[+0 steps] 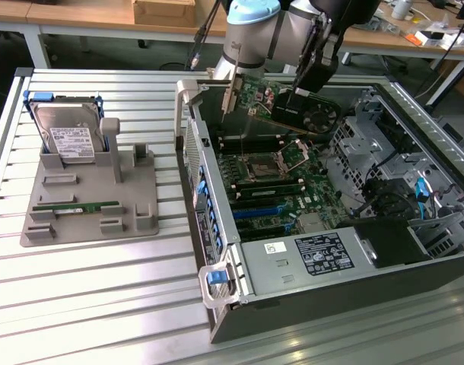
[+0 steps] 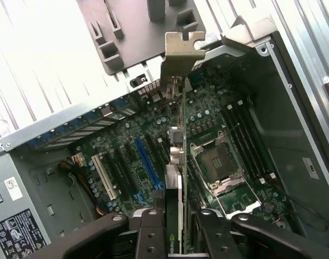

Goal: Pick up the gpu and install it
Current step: 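Insert the gpu into the slot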

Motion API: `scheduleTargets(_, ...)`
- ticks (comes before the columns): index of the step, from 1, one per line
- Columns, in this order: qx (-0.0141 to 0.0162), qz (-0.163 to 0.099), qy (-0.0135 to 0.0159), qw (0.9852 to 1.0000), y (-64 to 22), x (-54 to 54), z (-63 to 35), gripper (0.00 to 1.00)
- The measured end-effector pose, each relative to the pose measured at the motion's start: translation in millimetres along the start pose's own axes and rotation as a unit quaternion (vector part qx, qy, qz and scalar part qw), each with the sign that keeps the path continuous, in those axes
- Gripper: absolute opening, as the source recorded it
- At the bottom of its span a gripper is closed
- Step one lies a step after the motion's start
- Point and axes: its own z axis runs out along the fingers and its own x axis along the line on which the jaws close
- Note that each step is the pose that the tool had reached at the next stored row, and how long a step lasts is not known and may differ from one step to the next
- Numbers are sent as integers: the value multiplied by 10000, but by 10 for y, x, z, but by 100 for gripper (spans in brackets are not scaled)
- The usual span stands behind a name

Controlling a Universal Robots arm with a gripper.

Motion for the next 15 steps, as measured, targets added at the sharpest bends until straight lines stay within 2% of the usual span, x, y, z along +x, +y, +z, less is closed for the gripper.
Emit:
scheduleTargets(1, 7, -342, 20, 9994, -9, -4, 3, 26)
scheduleTargets(2, 8, -383, 22, 9993, -9, -4, 3, 26)
scheduleTargets(15, 11, -542, 32, 9985, -9, -4, 5, 26)
